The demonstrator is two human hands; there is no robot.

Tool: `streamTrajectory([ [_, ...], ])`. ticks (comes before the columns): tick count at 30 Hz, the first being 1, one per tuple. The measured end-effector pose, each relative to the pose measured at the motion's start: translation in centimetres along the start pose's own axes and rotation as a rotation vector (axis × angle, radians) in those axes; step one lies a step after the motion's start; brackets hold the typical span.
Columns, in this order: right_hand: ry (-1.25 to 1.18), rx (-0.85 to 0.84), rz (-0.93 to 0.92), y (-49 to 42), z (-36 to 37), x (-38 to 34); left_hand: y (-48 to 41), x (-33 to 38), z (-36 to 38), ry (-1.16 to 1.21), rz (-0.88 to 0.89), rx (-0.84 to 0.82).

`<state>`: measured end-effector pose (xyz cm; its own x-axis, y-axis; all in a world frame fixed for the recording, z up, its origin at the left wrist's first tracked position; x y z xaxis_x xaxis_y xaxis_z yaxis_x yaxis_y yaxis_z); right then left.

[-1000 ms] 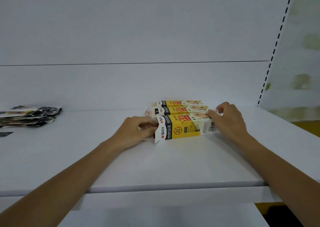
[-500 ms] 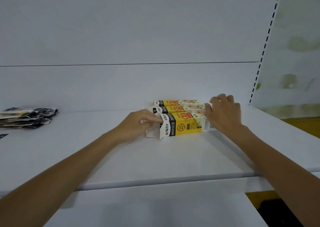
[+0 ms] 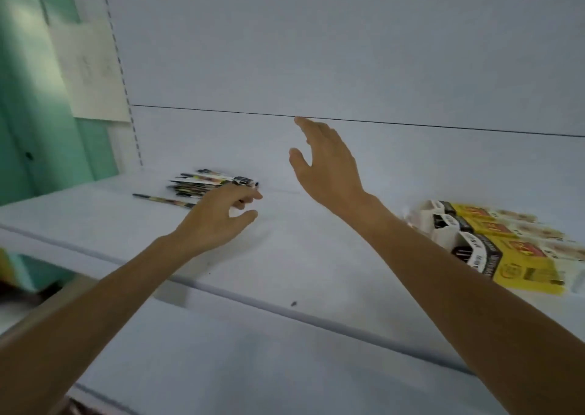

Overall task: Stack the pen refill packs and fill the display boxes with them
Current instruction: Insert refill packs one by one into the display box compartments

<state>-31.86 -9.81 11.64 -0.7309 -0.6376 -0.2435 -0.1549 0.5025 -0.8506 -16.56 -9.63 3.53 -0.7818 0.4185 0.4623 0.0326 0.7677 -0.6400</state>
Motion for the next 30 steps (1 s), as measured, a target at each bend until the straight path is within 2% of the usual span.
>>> streamTrajectory([
  [4, -0.012, -0.176, -0.061, -0.5, 7.8, -4.0, 0.8, -7.7, -4.6, 0.0, -0.174, 0.045],
  [9, -0.033, -0.196, 0.03, -2.9, 14.8, -6.8, 0.0, -15.7, -9.7, -0.073, -0.145, 0.022],
  [14, 0.024, -0.201, 0.074, -4.8, 19.7, -8.6, -2.8, -21.5, -11.7, -0.014, -0.1, 0.03],
  [19, 0.099, -0.098, 0.202, -6.9, 19.4, -6.9, -6.4, -22.5, -9.6, -0.005, 0.054, -0.117],
  [24, 0.123, -0.001, 0.449, -5.5, 18.5, -3.3, -8.2, -21.1, -5.5, -0.091, 0.216, -0.28],
  [27, 0.102, -0.003, 0.535, -3.0, 19.6, -2.2, -9.0, -21.7, -3.3, -0.071, 0.215, -0.369],
  [30, 0.143, -0.044, 0.54, -0.7, 20.3, -1.3, -9.2, -22.2, -2.0, -0.127, 0.225, -0.383],
])
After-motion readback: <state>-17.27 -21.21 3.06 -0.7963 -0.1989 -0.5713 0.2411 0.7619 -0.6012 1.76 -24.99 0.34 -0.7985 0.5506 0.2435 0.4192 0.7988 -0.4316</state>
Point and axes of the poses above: each hand's wrist, its own y-axis away from the middle knuckle, its own z-axis out of the palm, x = y × z, the point moved 8 cm from there along -y, towards the middle knuckle, and after that the axes turned 10 degrees about x, right-handed, at the moved point
